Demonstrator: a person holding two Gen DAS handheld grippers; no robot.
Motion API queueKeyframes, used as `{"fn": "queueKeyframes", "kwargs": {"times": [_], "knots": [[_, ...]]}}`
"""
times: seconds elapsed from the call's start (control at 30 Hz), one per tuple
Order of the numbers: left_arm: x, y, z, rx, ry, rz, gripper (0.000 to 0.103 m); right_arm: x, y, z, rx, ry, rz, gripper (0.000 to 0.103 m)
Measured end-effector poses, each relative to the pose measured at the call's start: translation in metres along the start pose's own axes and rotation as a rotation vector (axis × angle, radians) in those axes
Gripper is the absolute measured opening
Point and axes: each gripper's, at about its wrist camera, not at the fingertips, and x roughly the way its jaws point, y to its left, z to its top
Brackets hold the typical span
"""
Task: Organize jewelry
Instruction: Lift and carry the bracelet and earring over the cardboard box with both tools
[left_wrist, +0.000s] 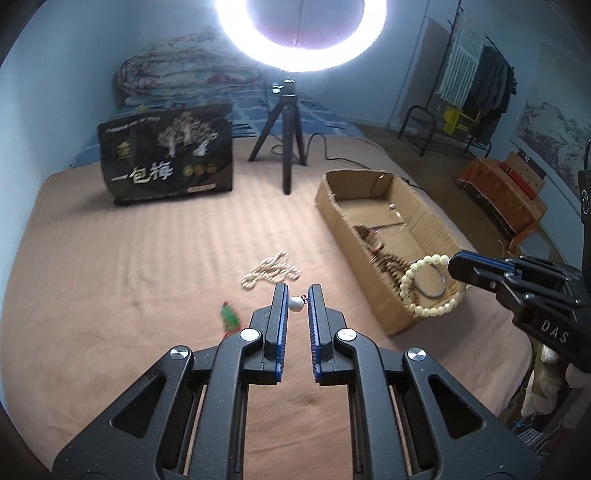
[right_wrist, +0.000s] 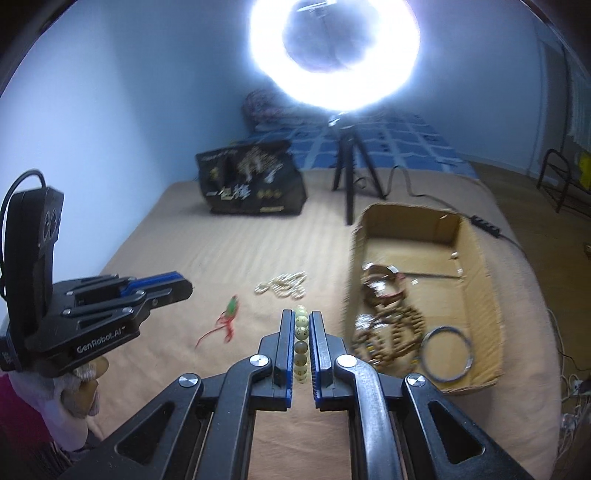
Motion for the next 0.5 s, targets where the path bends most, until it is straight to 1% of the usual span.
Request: {"fn": "queueKeyframes", "kwargs": {"times": [0.3,0.5], "knots": [[0.019,-0.032,0.026,0.020,-0.015,-0.042,0.009,-0.009,-0.041,0.017,0.042,-0.030,-0.061,0.005],[0.033,-0.055,0.038,0.029,-0.022,-0.071,0.009,-0.004,-0.067,0.031,0.065,-0.031,-0.086,0.005]]}}
